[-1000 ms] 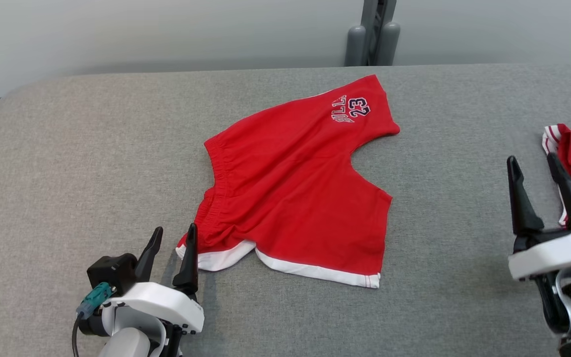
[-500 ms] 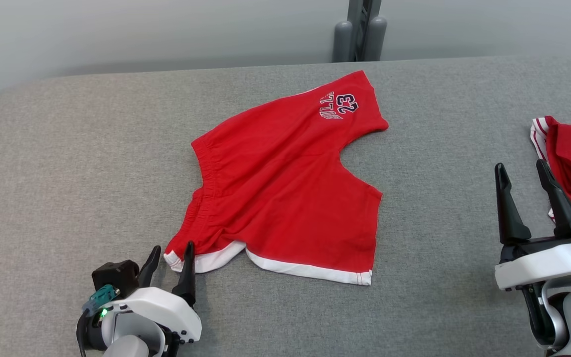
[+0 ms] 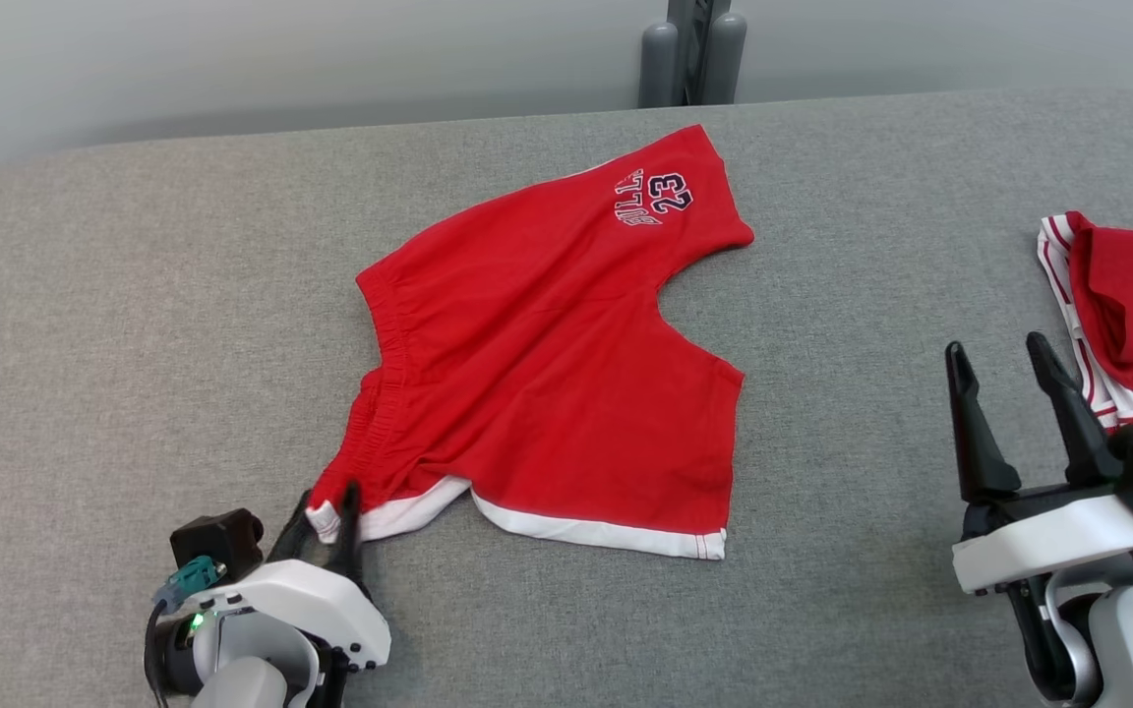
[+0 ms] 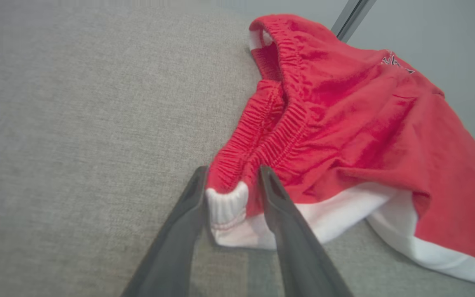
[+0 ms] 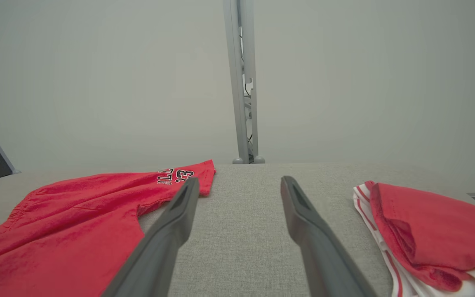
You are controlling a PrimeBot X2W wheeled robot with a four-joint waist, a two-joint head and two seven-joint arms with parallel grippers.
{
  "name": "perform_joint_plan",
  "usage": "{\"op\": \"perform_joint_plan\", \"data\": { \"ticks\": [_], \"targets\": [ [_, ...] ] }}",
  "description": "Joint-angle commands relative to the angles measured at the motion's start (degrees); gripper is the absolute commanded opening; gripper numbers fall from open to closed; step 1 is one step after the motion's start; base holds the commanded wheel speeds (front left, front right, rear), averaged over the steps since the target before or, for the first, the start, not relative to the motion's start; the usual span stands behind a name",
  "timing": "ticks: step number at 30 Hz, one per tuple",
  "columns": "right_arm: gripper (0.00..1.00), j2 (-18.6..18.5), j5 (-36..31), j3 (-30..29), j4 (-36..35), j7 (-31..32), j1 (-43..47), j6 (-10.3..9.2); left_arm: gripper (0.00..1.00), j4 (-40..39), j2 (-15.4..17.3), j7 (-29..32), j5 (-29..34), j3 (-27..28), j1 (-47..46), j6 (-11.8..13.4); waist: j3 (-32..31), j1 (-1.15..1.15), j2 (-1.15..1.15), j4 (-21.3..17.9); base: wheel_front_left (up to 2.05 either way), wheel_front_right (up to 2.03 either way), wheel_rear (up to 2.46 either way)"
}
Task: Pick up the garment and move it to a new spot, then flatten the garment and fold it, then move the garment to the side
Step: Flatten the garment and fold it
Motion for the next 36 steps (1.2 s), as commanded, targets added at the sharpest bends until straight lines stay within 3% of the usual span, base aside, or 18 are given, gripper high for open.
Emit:
{"op": "perform_joint_plan", "data": {
  "ticks": [1, 17, 31, 33, 36],
  "targets": [
    [1.0, 0.1, 0.7, 0.2, -0.1, 0.3, 0.9, -0.03, 0.0, -0.7, 0.4, -0.8, -0.5, 0.2, -1.2, -0.7, 0.0, 0.0, 0.0, 0.2, 0.0, 0.0, 0.0],
    [1.0, 3.9, 20.7, 13.3, 7.5, 12.8, 4.3, -0.03, 0.0, -11.0, 0.9, -2.1, -0.9, 0.1, -0.4, -1.4, -0.7, 0.0, 0.0, 2.7, 0.0, 0.0, 0.0],
    [1.0, 4.7, 31.4, 21.4, 17.1, 18.5, 0.7, -0.04, 0.0, -16.1, 1.4, -0.7, -0.8, -0.8, 1.0, -0.1, -0.2, 0.0, 0.0, 4.9, 0.0, 0.0, 0.0],
    [0.01, 4.7, 32.0, 22.5, 17.8, 18.4, 0.1, -0.04, 0.0, -16.4, 1.5, -0.7, -0.8, -0.8, 1.2, 0.2, -0.1, 0.0, 0.0, 5.1, 0.0, 0.0, 0.0],
    [0.0, 4.6, 31.8, 22.8, 18.3, 16.7, -0.4, -0.04, 0.0, -16.5, 1.7, -0.5, -0.9, -0.9, 1.5, 0.3, -0.2, 0.0, 0.0, 5.2, 0.0, 0.0, 0.0]
  ]
}}
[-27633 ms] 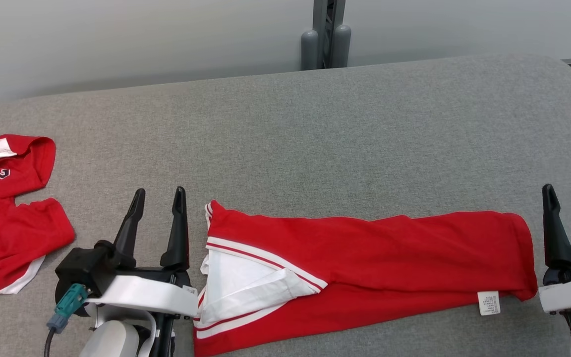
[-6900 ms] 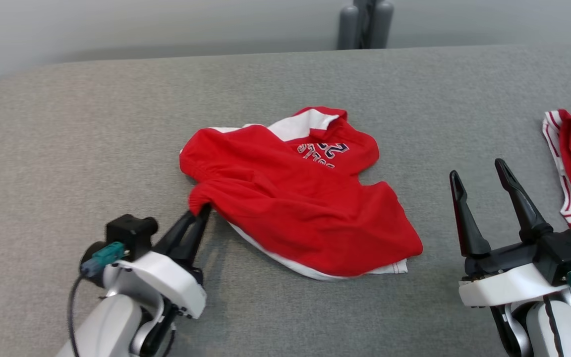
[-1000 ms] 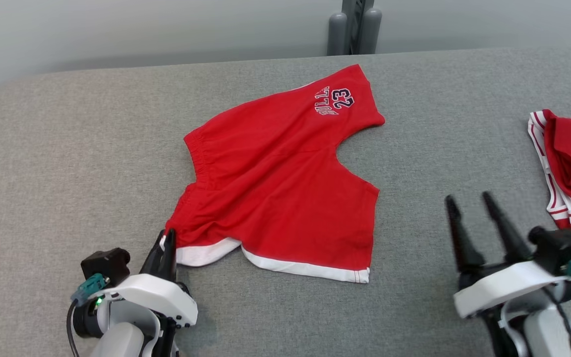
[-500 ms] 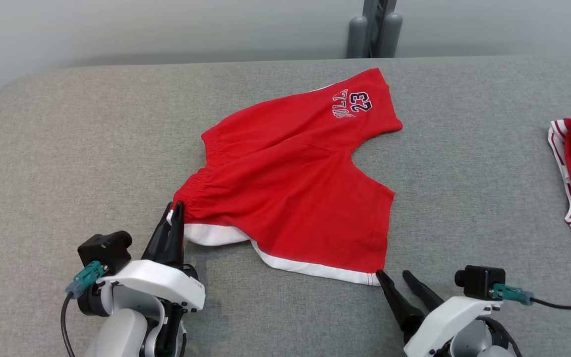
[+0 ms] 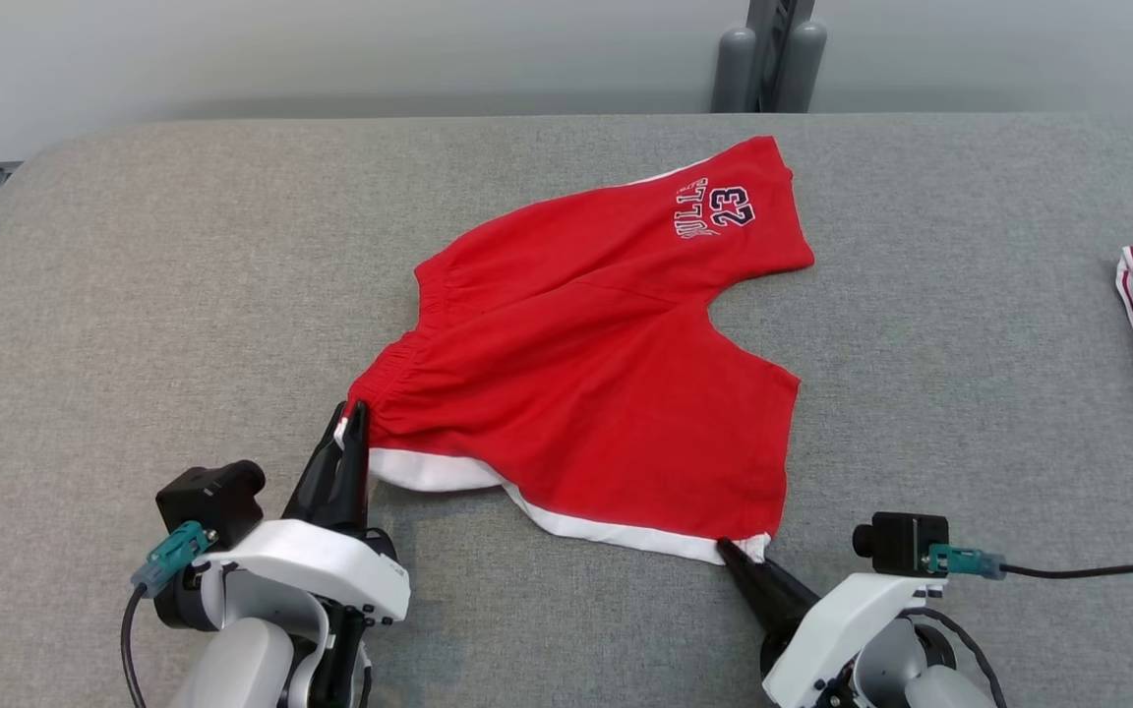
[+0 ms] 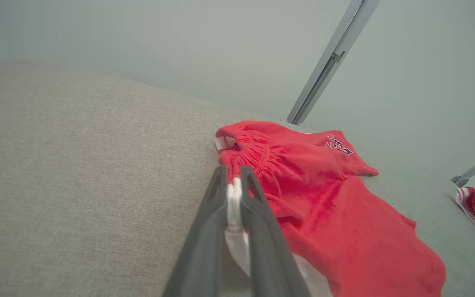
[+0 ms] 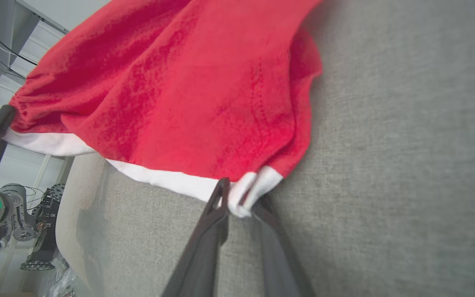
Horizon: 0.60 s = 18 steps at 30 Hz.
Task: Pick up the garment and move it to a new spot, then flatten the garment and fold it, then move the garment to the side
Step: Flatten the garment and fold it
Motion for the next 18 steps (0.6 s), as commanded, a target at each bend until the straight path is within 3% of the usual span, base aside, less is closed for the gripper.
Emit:
{"op": "perform_joint_plan", "data": {
  "ticks": [1, 9, 11, 18],
  "targets": [
    [0.0, -0.1, -0.3, -0.1, 1.3, -0.9, 0.7, -0.05, 0.0, -0.1, 0.5, 0.1, -0.2, 0.2, 0.5, 0.3, -0.2, 0.0, 0.0, 0.0, 0.0, 0.0, 0.0],
    [0.0, -4.6, -1.2, -4.3, -0.6, -5.0, 0.3, -0.04, 0.0, 0.6, 1.7, 0.5, -0.2, 0.2, 1.8, 0.6, -2.0, 0.0, 0.0, -1.2, 0.0, 0.0, 0.0],
    [0.0, -7.0, -1.3, -5.9, -1.7, -4.9, 1.0, -0.06, 0.0, 0.7, 2.2, 1.5, 0.0, -0.5, 2.5, 0.5, -2.7, 0.0, 0.0, -1.8, 0.0, 0.0, 0.0],
    [0.0, -9.5, -2.2, -7.7, -4.3, -3.5, 3.4, -0.11, 0.0, 0.8, 3.5, 3.9, 0.2, -1.7, 5.1, 1.3, -4.1, 0.0, 0.0, -2.8, 0.0, 0.0, 0.0]
  ]
}}
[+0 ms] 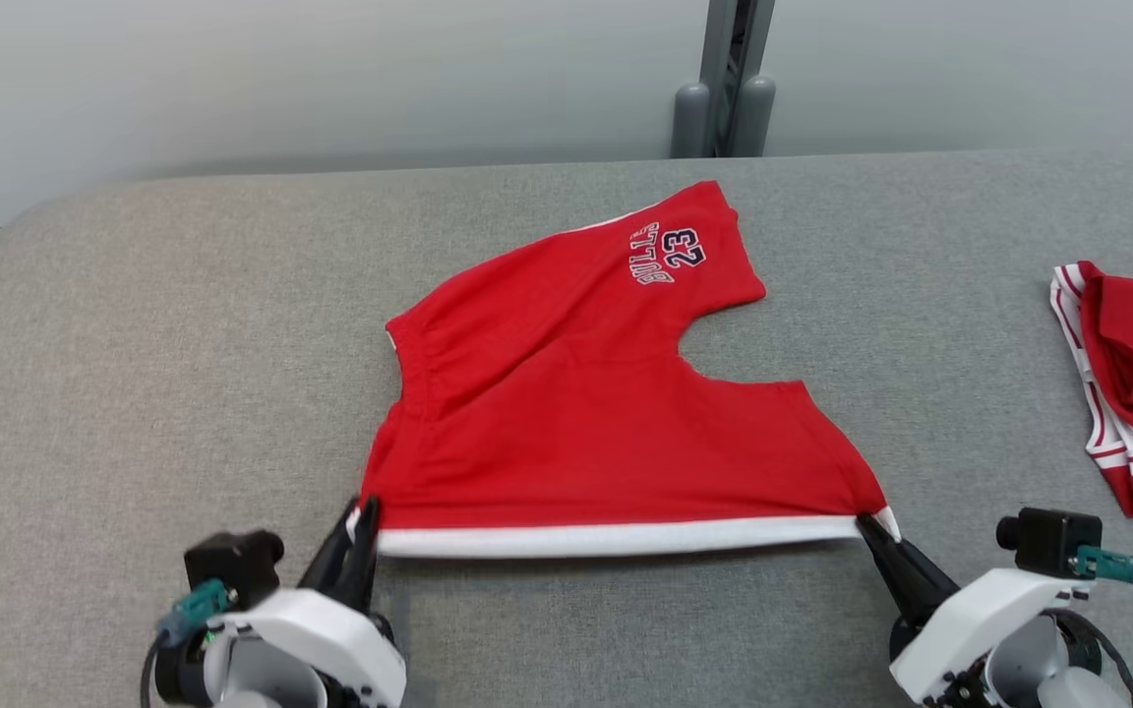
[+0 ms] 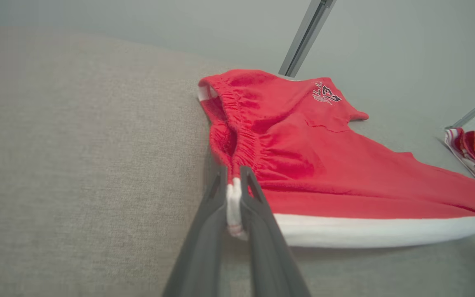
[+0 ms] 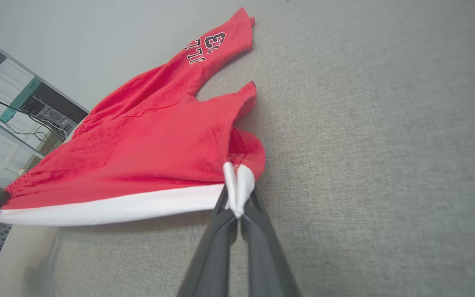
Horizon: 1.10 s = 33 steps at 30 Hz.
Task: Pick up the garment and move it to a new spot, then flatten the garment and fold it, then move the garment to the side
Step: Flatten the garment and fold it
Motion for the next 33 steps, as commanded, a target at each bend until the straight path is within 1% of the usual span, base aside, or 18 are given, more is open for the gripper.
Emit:
{"op": "perform_joint_plan", "data": {
  "ticks": [1, 6, 9, 14, 19, 22, 26, 30, 33],
  "targets": [
    [0.0, -1.4, -0.9, -0.8, -0.7, 0.2, 1.6, -0.19, 0.0, 0.0, 1.2, 0.6, 0.3, 0.0, 1.5, 0.7, -0.6, 0.0, 0.0, -0.4, 0.0, 0.0, 0.0],
    [0.0, -3.0, -1.8, -1.6, -3.8, 2.7, 4.7, -0.19, 0.0, -1.3, 1.7, 1.6, 0.3, -1.1, 5.1, 1.5, -1.4, 0.0, 0.0, -0.7, 0.0, 0.0, 0.0],
    [0.0, -4.4, -1.5, -2.8, -5.9, 6.0, 6.5, -0.25, 0.0, -2.9, 1.9, 2.6, -0.2, -1.7, 7.4, 1.7, -1.7, 0.0, 0.0, -0.9, 0.0, 0.0, 0.0],
    [0.0, -7.3, 0.6, -5.5, -11.1, 13.5, 9.9, -0.26, 0.0, -6.2, 3.1, 3.9, -0.4, -2.3, 11.4, 2.6, -1.8, 0.0, 0.0, -0.9, 0.0, 0.0, 0.0],
    [0.0, -9.6, 3.5, -9.2, -17.2, 22.4, 14.6, -0.26, 0.0, -10.1, 4.1, 6.2, -0.9, -3.7, 15.0, 2.3, -2.0, 0.0, 0.0, -0.5, 0.0, 0.0, 0.0],
    [0.0, -10.5, 4.2, -11.1, -21.0, 27.5, 17.3, -0.26, 0.0, -12.5, 4.6, 7.3, -1.8, -4.1, 17.1, 2.3, -2.1, 0.0, 0.0, -0.3, 0.0, 0.0, 0.0],
    [0.0, -10.7, 4.4, -14.0, -25.8, 32.1, 20.0, -0.25, 0.0, -15.8, 5.2, 8.9, -2.9, -4.8, 19.4, 1.8, -2.3, 0.0, 0.0, 0.1, 0.0, 0.0, 0.0],
    [0.0, -9.3, 3.3, -17.1, -29.5, 34.0, 20.0, -0.25, 0.0, -17.8, 5.8, 9.8, -3.6, -4.5, 19.2, 1.7, -2.2, 0.0, 0.0, 0.6, 0.0, 0.0, 0.0],
    [0.0, -8.1, 2.2, -18.6, -32.2, 35.1, 18.2, -0.23, 0.0, -20.9, 5.5, 11.6, -5.0, -4.3, 17.7, 1.5, -1.8, 0.0, 0.0, 1.2, 0.0, 0.0, 0.0]
  ]
}}
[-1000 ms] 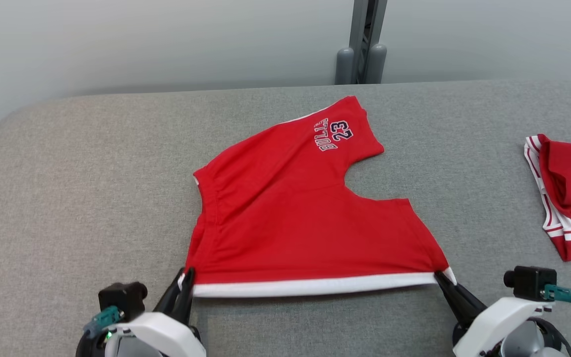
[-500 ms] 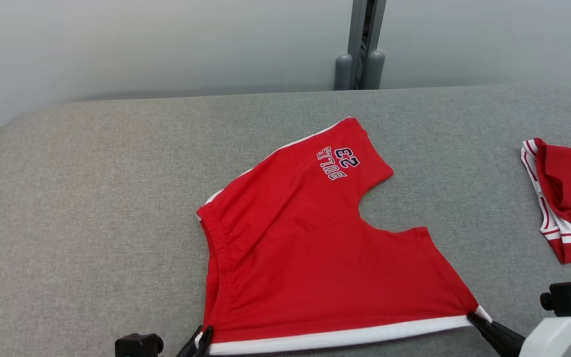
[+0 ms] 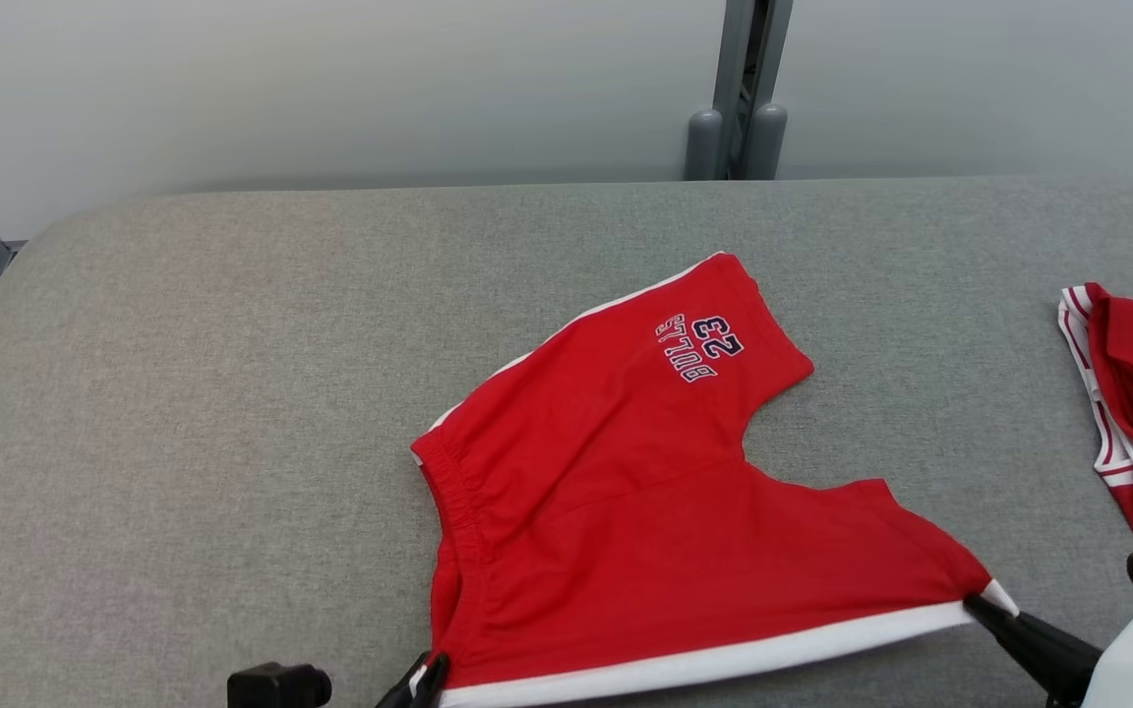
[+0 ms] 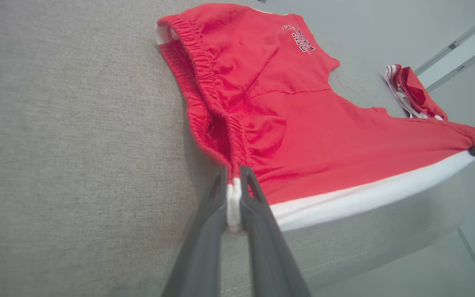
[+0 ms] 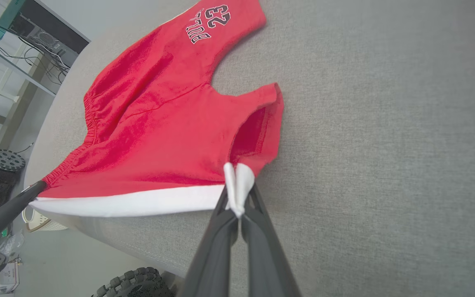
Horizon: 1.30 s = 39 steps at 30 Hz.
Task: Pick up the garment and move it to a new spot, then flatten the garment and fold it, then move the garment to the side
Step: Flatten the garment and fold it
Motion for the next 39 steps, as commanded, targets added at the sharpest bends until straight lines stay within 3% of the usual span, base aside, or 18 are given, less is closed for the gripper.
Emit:
{"op": "perform_joint_plan", "data": {
  "ticks": [1, 9, 15, 25, 39],
  "targets": [
    [0.0, -0.2, -0.6, -1.0, -0.6, 0.4, -1.5, -0.29, 0.0, -0.9, 0.5, 0.7, -0.7, 0.7, -1.4, 0.0, 0.4, 0.0, 0.0, 0.3, 0.0, 0.0, 0.0],
    [0.0, -0.1, -1.7, -2.6, -2.5, 1.6, -9.7, -0.23, 0.0, -5.5, 1.3, 5.7, -3.0, 2.0, -7.0, -0.2, 4.0, 0.0, 0.0, 1.6, 0.0, 0.0, 0.0],
    [0.0, -0.4, -1.8, -2.2, 0.1, 3.4, -19.9, -0.22, 0.0, -5.9, 1.1, 10.1, -5.9, 3.1, -13.7, -1.0, 8.9, 0.0, 0.0, 2.6, 0.0, 0.0, 0.0],
    [0.0, -0.2, -1.2, 1.0, 11.5, 5.6, -36.6, -0.22, 0.0, 1.8, -0.4, 12.1, -7.5, 4.5, -25.5, -2.7, 15.4, 0.0, 0.0, 4.6, 0.0, 0.0, 0.0],
    [0.0, -0.7, -1.3, 6.4, 25.3, 7.8, -53.2, -0.17, 0.0, 11.0, -4.2, 9.4, -6.0, 2.8, -36.9, -6.2, 21.9, 0.0, 0.0, 8.1, 0.0, 0.0, 0.0]
  ]
}}
